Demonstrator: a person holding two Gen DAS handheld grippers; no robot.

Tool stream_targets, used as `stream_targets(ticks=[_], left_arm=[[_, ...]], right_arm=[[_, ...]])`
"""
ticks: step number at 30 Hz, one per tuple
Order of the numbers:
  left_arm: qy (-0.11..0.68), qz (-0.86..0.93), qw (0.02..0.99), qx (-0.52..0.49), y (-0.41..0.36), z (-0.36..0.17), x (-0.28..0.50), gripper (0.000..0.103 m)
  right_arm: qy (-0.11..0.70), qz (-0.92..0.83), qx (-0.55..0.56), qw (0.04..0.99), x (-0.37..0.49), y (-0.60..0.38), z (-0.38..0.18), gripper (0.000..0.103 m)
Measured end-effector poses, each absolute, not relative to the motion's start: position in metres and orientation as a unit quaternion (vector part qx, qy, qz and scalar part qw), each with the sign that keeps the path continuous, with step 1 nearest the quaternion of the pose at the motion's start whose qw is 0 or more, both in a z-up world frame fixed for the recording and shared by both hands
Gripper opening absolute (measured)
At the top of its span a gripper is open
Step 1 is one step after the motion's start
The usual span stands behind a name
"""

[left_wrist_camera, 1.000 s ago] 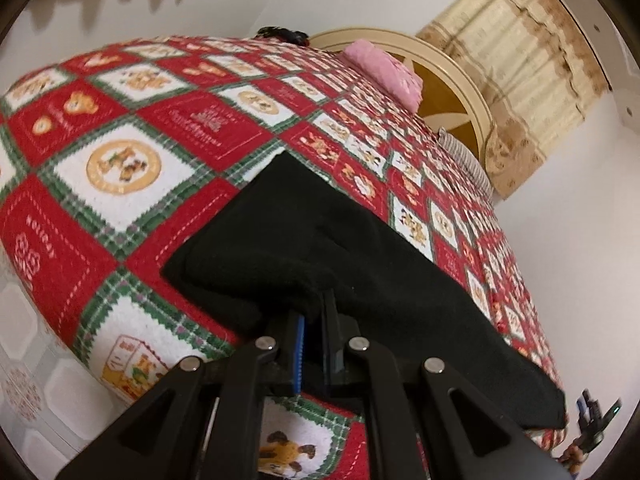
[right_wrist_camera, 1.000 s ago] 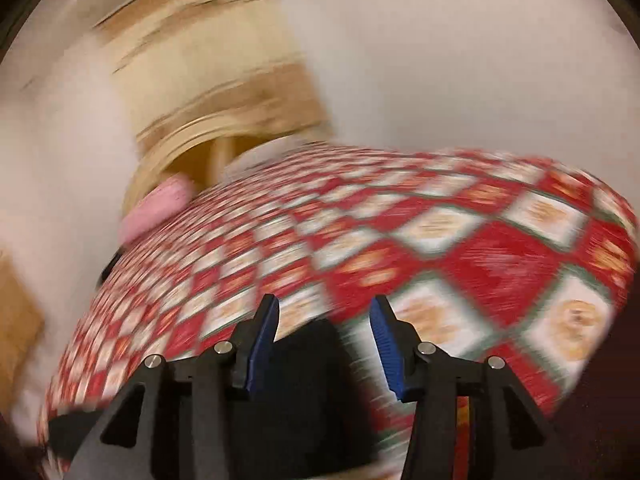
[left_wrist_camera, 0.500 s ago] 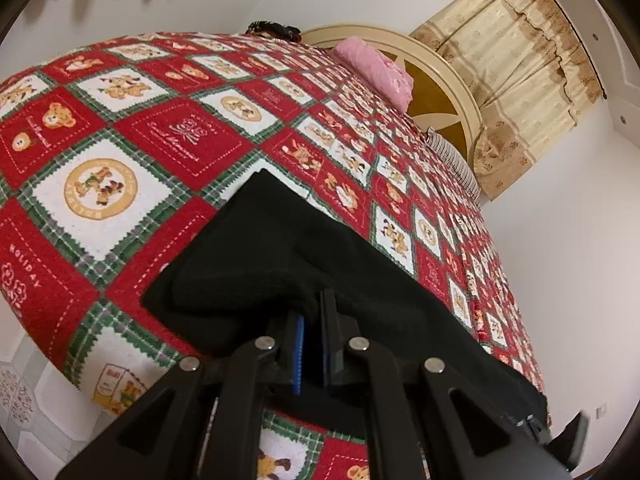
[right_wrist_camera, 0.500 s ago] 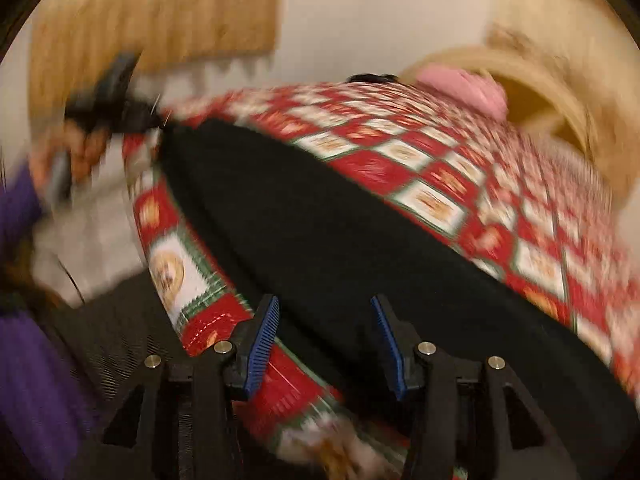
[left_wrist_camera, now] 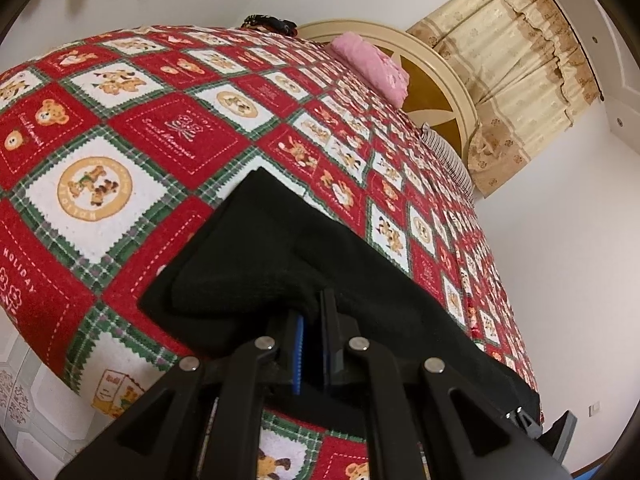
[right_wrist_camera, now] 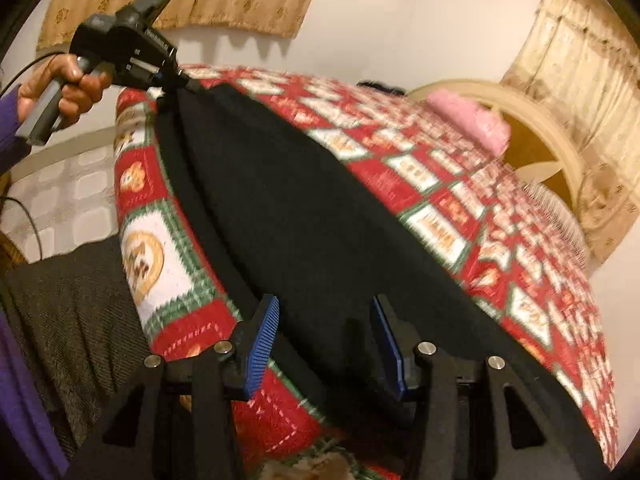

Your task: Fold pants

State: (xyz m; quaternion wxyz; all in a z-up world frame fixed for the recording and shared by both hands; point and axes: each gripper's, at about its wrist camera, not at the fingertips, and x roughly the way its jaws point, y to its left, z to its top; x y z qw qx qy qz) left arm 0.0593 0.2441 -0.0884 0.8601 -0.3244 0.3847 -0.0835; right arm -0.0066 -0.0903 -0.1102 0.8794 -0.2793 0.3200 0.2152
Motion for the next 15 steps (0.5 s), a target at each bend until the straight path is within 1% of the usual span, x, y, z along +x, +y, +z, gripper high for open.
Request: stream_targets(ticks=[3,5,6,7,8,11,15], left_arm=[[0.388,-0.081,0.859,-0.325,0.244,-0.09,0.06,0.007],[0.386,-0.078,0.86,-0.324,0.244,-0.09,0.06,0.007],[0.385,-0.076,0.861,-0.323,0.243,-0.09,0.06,0.007],[0.384,-0.076,0.862,-0.323,0.243,-0.09,0.06,0.007],[0.383,-0.074,0.863,-0.321,0.242,-0.089,0.061,0.007],[0.374,-0.078,0.866,-0.322,0.242,-0.082,0.061,0.007],[0.359,-0.081,0.876,-0.312,0.243,-0.069,0.055,0.007]], right_arm=[[0.331,0.234,-0.287,0.868,-0.009,-0.089,-0.116,0.049],[0.321,0.227,-0.303,0.868,-0.013,-0.086,-0.118,0.049],[0.325,0.224,-0.296,0.87,-0.01,-0.086,-0.118,0.045],[0.329,0.223,-0.287,0.872,-0.007,-0.086,-0.117,0.024],[0.335,0.22,-0.278,0.873,-0.002,-0.086,-0.116,0.014],[0.348,0.226,-0.258,0.872,0.007,-0.085,-0.113,0.008],[0.347,0.239,-0.237,0.875,0.004,-0.086,-0.105,0.005]])
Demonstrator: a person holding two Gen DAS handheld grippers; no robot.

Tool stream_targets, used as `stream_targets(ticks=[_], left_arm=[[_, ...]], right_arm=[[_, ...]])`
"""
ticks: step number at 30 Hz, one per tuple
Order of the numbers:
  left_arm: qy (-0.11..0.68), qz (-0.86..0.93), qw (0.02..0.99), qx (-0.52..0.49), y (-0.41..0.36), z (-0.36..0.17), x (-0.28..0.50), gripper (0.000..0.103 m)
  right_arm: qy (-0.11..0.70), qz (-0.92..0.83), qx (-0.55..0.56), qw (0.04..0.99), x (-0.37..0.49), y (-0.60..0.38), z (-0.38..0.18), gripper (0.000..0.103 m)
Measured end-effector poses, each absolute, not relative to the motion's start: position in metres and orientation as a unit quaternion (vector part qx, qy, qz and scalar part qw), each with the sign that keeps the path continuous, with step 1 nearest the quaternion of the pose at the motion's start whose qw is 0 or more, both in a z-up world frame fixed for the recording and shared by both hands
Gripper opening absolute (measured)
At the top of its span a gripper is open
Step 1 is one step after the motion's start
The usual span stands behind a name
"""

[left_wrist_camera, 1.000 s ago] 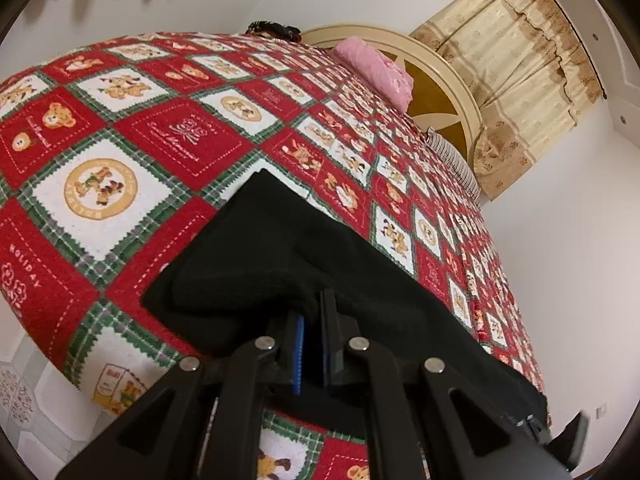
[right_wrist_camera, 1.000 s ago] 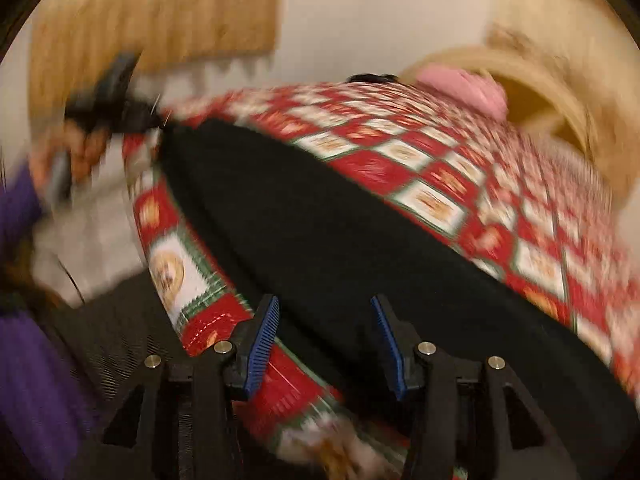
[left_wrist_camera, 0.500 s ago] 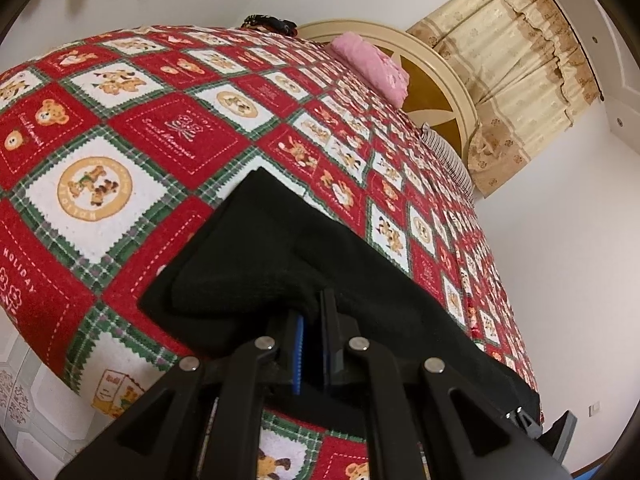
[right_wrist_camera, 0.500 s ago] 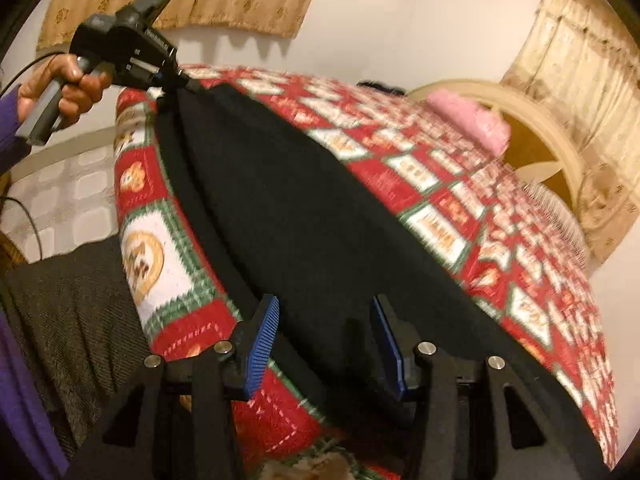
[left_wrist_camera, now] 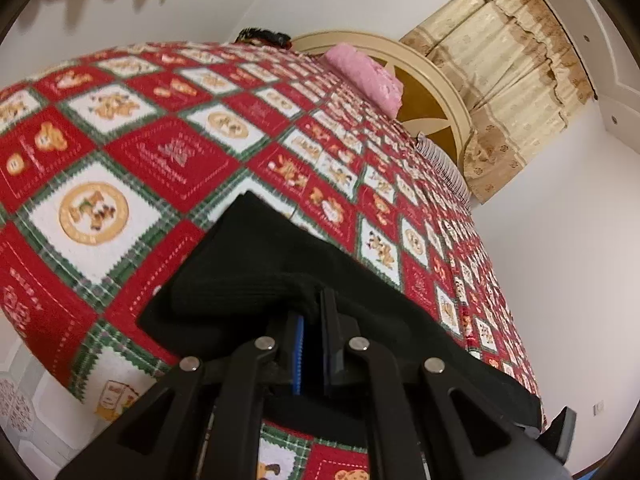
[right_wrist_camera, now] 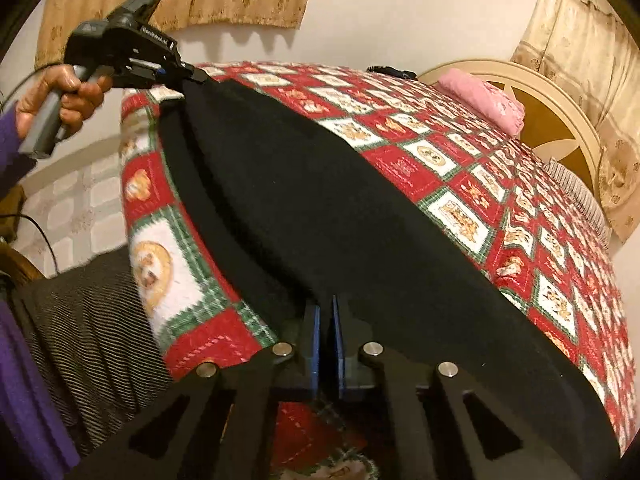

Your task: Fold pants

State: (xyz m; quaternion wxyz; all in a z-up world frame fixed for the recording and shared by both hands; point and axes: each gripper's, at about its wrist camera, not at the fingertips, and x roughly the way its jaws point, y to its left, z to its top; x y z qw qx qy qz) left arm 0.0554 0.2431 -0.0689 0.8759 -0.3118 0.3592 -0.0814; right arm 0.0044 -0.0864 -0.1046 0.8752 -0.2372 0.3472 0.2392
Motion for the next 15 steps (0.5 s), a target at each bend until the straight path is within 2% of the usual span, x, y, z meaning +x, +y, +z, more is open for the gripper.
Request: stream_targets(ticks=[6,13,14,15], left_arm=[[0.351,-0.071,0.885,-0.299,0.248,-0.068,0.038,0.007],[0.402,-0.03,0.871,-0.282,0.251,-0.108,0.032,0.008],[0.405,-0.028,0.871,-0.278,0.251,-0.109,0.031,0.012],[0.407,-0.027,0.871,-0.272,0.25,-0.108,0.029,0.012]], right_arm=[[0.34,0.284,-0.218,0.87,-0.012,-0.091,-0.093,0.005],[0.351,0.293,-0.252,0.853,-0.018,-0.082,-0.122,0.005],[0.352,0.294,-0.252,0.852,-0.018,-0.082,-0.121,0.005],[0.354,0.297,-0.25,0.851,-0.017,-0.083,-0.12,0.006]])
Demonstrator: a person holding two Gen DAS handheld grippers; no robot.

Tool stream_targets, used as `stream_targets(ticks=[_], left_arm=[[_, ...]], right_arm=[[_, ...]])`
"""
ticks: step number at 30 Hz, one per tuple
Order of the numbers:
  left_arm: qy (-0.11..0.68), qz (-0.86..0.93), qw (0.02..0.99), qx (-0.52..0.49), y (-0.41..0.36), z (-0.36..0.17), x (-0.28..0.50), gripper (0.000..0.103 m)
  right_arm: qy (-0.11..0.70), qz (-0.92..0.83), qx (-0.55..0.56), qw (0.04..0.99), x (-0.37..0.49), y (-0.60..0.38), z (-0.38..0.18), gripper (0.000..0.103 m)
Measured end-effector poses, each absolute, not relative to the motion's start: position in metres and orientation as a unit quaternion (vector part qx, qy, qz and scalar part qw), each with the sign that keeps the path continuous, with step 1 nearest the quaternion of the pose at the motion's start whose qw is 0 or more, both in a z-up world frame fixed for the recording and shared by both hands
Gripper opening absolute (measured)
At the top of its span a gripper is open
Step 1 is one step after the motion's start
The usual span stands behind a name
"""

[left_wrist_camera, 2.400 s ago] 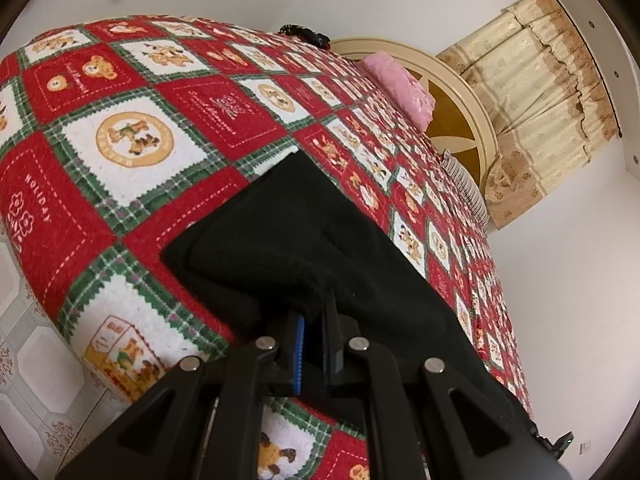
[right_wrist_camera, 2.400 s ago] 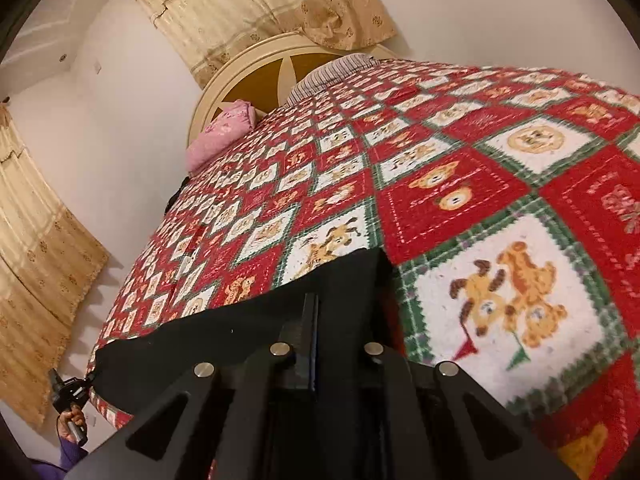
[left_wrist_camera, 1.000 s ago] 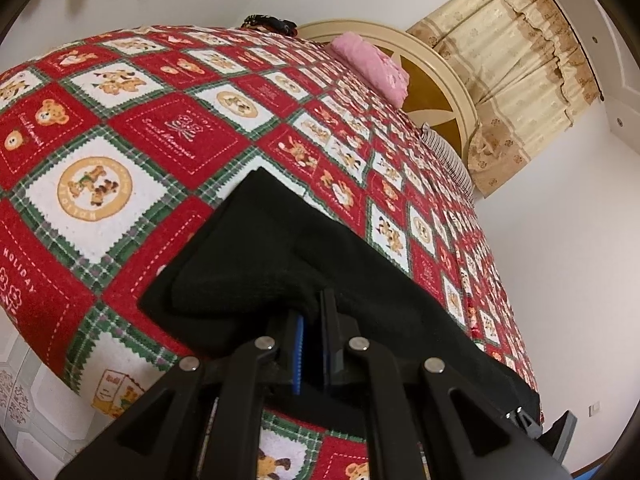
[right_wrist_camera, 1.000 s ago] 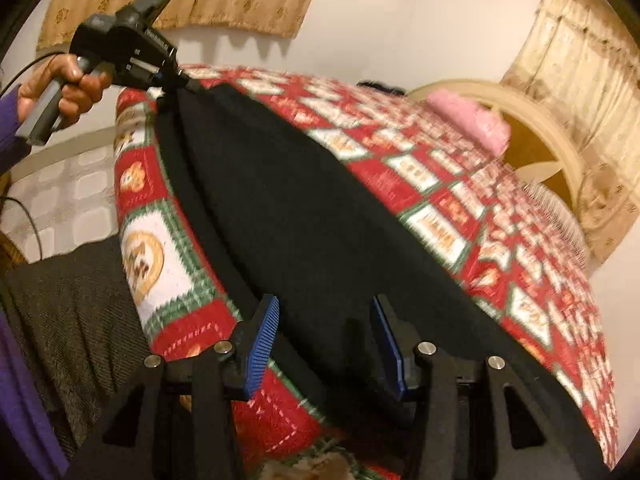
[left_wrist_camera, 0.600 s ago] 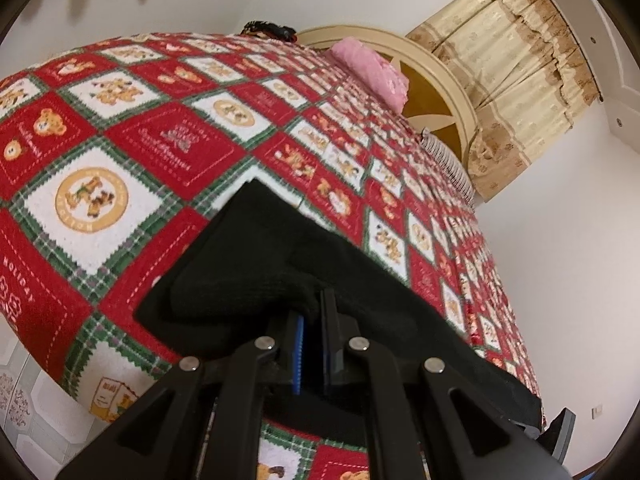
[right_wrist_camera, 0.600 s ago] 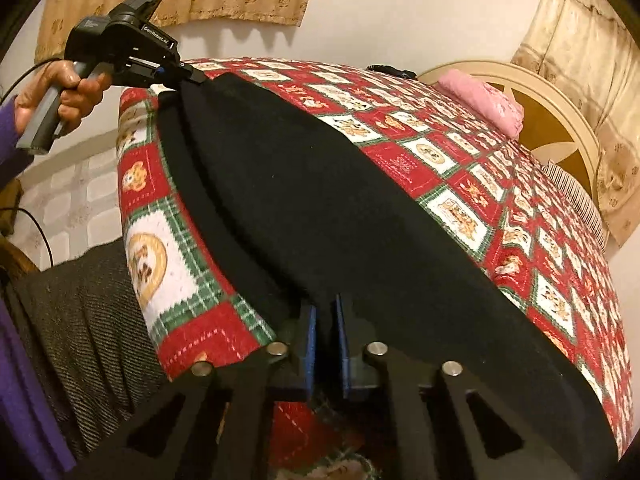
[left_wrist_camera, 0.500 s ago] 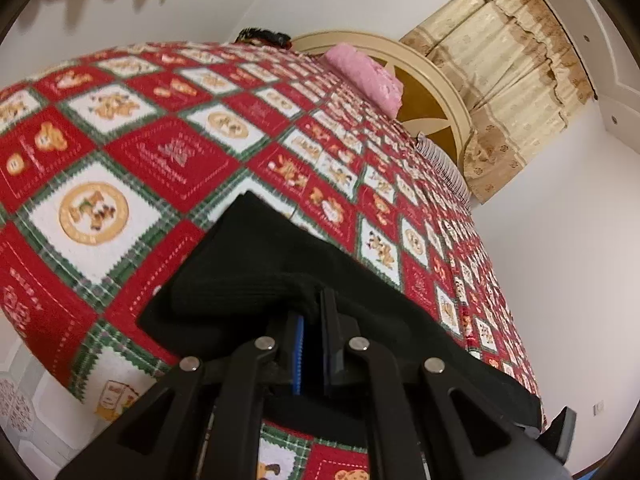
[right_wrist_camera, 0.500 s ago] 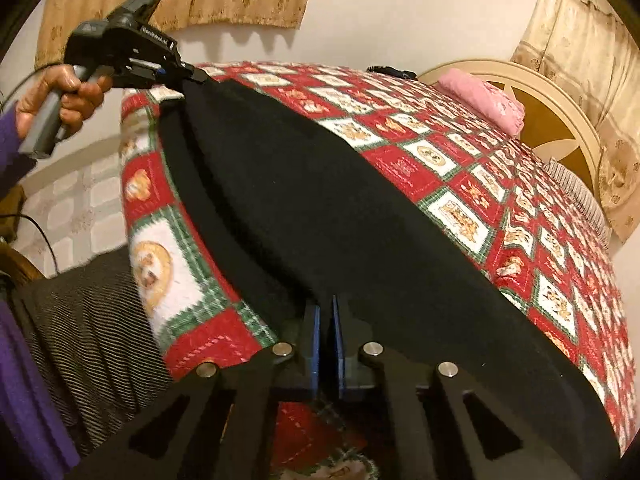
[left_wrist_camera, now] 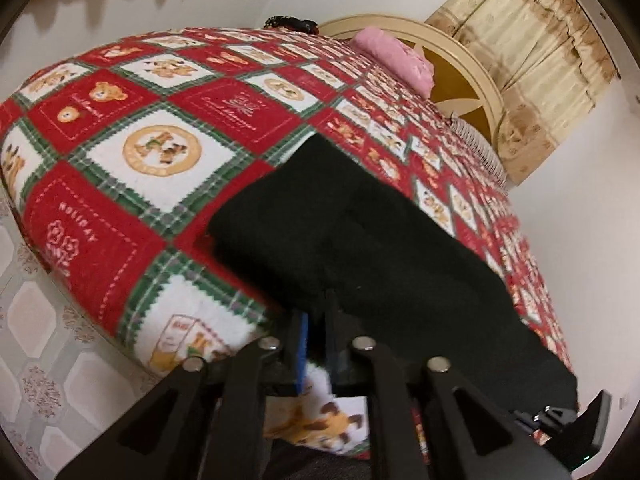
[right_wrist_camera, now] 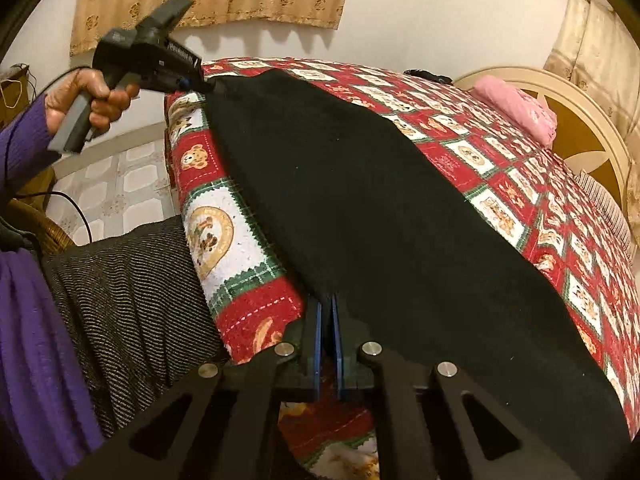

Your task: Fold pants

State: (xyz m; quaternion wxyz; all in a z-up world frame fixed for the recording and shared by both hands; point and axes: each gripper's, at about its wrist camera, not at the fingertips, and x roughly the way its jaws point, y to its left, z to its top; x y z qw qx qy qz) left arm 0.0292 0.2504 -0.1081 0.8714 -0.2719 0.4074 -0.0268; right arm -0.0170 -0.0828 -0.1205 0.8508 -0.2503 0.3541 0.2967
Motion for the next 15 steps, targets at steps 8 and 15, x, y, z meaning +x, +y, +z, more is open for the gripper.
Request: stream_targets(ticks=[8,15], left_arm=[[0.403,0.081,0.889,-0.202,0.269,-0.08,0.005,0.067],[0.345,0.043,0.925,-0.156,0.238,-0.037,0.021,0.067]], right_arm=[[0.398,0.336,-0.179,0.835,-0.006,-0.098,-0.102,0.045],[0.36,0.372,-0.022,0.855,0.045,-0.129,-0.04,0.054]])
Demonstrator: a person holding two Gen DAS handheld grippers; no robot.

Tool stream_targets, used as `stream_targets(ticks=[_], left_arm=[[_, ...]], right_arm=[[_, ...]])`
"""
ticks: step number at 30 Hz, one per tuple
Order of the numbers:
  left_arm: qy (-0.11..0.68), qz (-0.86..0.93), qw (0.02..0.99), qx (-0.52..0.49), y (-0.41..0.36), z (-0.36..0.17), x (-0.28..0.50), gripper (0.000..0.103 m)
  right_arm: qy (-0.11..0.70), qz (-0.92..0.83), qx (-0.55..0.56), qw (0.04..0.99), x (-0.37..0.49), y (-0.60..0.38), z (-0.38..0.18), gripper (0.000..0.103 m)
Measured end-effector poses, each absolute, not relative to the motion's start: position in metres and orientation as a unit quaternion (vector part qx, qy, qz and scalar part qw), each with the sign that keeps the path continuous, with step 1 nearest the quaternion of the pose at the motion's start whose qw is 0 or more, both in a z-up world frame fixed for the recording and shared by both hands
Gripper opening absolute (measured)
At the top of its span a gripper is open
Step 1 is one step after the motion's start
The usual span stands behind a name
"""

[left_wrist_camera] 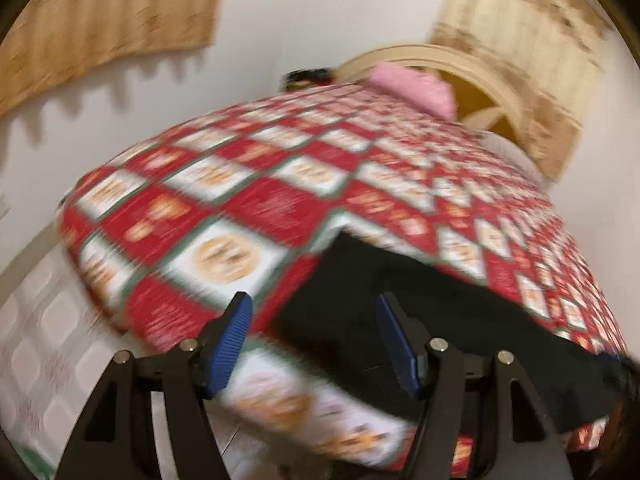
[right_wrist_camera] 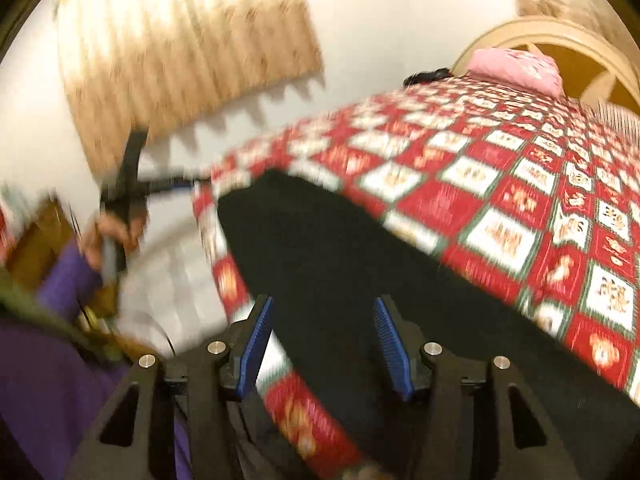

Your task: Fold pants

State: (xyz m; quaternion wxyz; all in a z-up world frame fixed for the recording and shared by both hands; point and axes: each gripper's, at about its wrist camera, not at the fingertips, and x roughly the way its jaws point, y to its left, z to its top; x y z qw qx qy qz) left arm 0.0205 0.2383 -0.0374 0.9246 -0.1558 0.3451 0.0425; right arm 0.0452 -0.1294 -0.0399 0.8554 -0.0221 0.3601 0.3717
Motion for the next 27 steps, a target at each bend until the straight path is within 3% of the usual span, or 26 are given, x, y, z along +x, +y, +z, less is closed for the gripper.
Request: stream_targets(ticks=[3,12,27], left_arm=[[0.343,-0.002,0.931,-0.121,0.205,-0.036,0.041,0.067],[0.4,-0.008,0.911,-0.102,0.169,-0.077,0.06,0.067],[0.4,0.025,0.913,-0.08,0.165,-0.093,0.052,0.067]], right_arm=[[0.361,0.369,0.004,0.857,0.085,-0.136,-0.036,0.054],[0.462,0.396,-0.034,0.793,0.164,-0.115,-0.077,0.054],[0.515,0.42,-0.121,0.738,0.18,-0.076,-0.107,0.054]])
